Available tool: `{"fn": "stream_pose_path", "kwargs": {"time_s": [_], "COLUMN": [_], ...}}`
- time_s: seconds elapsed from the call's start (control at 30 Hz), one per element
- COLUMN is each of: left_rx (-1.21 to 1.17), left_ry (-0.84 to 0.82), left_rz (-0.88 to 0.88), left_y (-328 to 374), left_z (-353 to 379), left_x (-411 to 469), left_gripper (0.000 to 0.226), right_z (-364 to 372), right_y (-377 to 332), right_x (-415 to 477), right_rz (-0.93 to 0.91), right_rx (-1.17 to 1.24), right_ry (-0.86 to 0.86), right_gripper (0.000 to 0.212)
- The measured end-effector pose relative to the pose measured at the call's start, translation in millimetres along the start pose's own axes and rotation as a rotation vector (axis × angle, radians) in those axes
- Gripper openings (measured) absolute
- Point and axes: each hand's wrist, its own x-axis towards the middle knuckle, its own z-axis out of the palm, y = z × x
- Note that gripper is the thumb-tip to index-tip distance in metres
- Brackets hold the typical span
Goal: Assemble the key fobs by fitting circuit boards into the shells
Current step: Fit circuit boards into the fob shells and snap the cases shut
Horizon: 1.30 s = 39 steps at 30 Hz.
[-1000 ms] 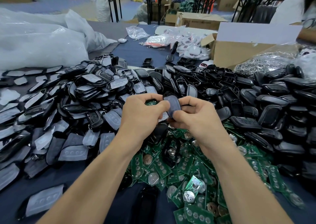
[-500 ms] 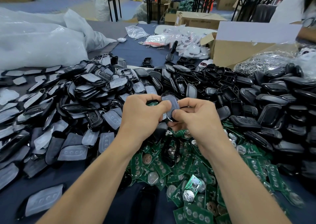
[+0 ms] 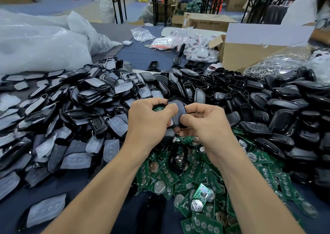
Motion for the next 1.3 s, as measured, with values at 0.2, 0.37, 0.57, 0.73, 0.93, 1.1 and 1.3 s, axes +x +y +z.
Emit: {"fn": "stream_pose_path", "kwargs": {"time_s": [0.2, 0.37, 0.57, 0.73, 0.93, 1.1, 1.3], "left_rx": [-0.263, -0.298, -0.290, -0.116, -0.055, -0.018, 0.190], "left_ry": [-0.252, -0.326, -0.178, -0.066, -0.003, -0.026, 0.037], "left_rz": [-0.065, -0.091, -0.156, -0.152, -0.152, -0.097, -0.005], "left_y": [12.9, 16.0, 15.5, 16.3, 14.3, 9.8, 7.2], "left_z": [-14.0, -15.6, -9.7, -11.9, -9.1, -10.6, -12.6], "left_x": [3.6, 1.5, -0.4, -0.6, 1.9, 3.2, 0.8], "left_gripper": [0.023, 0.005, 0.026, 0.042, 0.033, 0.031, 0.039], "right_z": [-13.3, -17.8, -16.1, -11.8, -9.5, -3.5, 3.7], "right_y": [-9.0, -7.7, -5.6, -2.6, 0.8, 2.2, 5.9], "right_x": [-2.8, -4.0, -1.3, 5.7, 8.0, 6.2, 2.7], "right_rz": [0.240, 0.298, 0.342, 0.315, 0.299, 0.217, 0.060], "right_rx": [0.373, 0.474, 0.629, 0.600, 0.554, 0.360, 0.019], "right_ry": [-0.318, -0.412, -0.355, -0.094, -0.015, -0.055, 0.012], "right_gripper": [0.048, 0.064, 0.048, 0.047, 0.032, 0.027, 0.028]}}
